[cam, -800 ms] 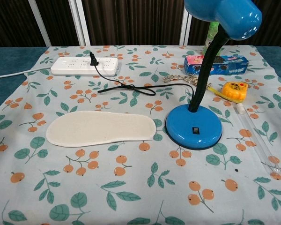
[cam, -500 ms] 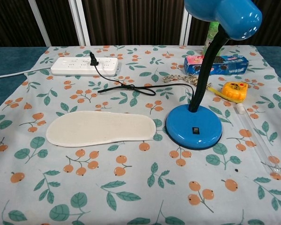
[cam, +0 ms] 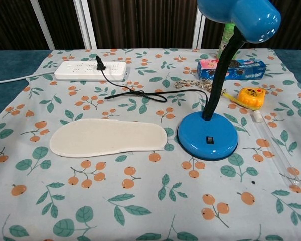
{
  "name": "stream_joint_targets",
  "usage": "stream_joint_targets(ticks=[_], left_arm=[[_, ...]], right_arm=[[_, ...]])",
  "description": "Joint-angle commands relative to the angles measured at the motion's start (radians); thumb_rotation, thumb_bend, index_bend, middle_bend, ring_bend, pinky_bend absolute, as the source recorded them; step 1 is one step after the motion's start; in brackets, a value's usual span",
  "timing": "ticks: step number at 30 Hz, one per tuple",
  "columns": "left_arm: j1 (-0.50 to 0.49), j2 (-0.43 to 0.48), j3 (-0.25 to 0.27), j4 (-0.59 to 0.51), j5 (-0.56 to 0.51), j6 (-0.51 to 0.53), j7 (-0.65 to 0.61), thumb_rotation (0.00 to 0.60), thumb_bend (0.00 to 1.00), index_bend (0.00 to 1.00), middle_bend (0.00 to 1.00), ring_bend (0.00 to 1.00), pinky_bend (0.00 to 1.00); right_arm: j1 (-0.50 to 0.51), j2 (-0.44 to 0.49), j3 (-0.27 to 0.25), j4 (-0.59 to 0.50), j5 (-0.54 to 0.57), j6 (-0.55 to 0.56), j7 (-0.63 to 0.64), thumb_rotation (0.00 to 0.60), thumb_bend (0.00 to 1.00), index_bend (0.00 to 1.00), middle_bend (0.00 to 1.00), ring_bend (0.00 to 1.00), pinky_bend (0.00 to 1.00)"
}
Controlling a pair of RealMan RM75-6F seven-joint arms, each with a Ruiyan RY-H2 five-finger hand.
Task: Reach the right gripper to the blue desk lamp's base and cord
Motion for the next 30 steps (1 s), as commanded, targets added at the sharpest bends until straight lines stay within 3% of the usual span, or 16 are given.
stream_joint_targets(ticks=[1, 5, 7, 16, 24, 30], left_arm=[[0.0, 0.0, -0.001, 0.0, -0.002, -0.001, 0.001, 0.6, 0.21, 0.11, 0.0, 0.0, 0.09], [-0.001, 0.0, -0.002, -0.001, -0.005, -0.003, 0.002, 0.6, 0.21, 0.11, 0.0, 0.0, 0.09], [-0.001, 0.0, -0.002, -0.003, -0.008, -0.004, 0.001, 0.6, 0.21, 0.11, 0.0, 0.0, 0.09], [0.0, 0.002, -0.008, -0.012, -0.023, -0.009, -0.001, 0.6, 0.22, 0.1, 0.0, 0.0, 0.09], [0.004, 0.001, -0.015, -0.026, -0.052, -0.014, 0.015, 0.6, 0.22, 0.1, 0.0, 0.0, 0.09], [0.005, 0.004, -0.019, -0.041, -0.075, -0.023, 0.034, 0.6, 0.22, 0.1, 0.0, 0.0, 0.09]], right_arm=[[0.001, 0.002, 0.0, 0.0, 0.003, -0.004, 0.006, 0.6, 0.3, 0.02, 0.0, 0.0, 0.0], [0.002, 0.004, -0.003, 0.0, -0.001, -0.009, 0.008, 0.6, 0.3, 0.02, 0.0, 0.06, 0.01], [0.003, 0.008, -0.01, -0.004, -0.007, -0.016, 0.002, 0.6, 0.3, 0.02, 0.04, 0.14, 0.06], [0.055, 0.022, -0.059, -0.03, -0.054, -0.145, 0.01, 0.6, 0.32, 0.02, 0.4, 0.57, 0.32], [0.177, -0.023, -0.05, -0.041, -0.027, -0.353, 0.027, 0.6, 0.49, 0.04, 0.57, 0.71, 0.47], [0.254, -0.118, -0.027, -0.04, 0.032, -0.457, -0.018, 0.6, 0.53, 0.04, 0.62, 0.73, 0.56]])
